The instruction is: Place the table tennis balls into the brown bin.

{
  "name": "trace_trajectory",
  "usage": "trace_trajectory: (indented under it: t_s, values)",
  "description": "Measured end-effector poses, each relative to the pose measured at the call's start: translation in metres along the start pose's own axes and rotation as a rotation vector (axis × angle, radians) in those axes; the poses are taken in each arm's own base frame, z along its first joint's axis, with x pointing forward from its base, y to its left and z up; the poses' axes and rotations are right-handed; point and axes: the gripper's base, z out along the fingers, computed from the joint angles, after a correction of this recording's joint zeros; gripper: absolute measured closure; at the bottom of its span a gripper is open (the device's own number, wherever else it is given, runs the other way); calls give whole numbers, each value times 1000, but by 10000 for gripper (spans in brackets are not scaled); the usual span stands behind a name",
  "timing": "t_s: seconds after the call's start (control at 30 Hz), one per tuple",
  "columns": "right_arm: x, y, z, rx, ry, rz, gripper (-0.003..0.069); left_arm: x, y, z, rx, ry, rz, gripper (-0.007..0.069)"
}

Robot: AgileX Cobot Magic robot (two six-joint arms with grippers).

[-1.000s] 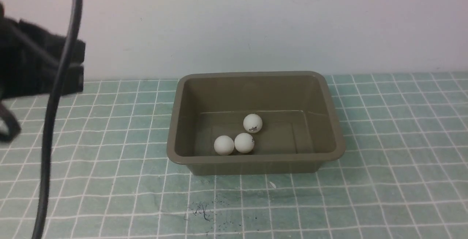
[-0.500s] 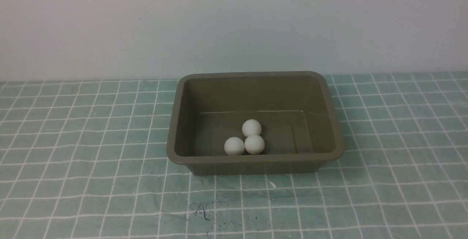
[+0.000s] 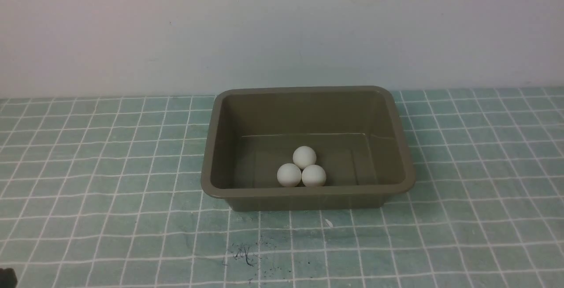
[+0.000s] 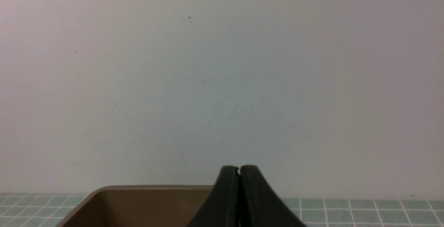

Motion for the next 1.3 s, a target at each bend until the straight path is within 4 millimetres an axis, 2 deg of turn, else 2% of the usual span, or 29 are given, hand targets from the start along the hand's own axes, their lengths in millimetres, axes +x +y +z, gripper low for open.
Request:
trace_trajectory:
  t_s: [0.07,0.2,1.13,1.3]
  values:
    - [0,0,0,0,0,0,673,9,0,4,-8,18,-5,629]
    - [0,0,0,0,0,0,673,13,0,4,2,45,19,629]
    - [0,0,0,3,3,-5,673,13,0,4,18,51,40,629]
    - [13,-4,-1,44,12,-20,673,13,0,4,16,51,46,629]
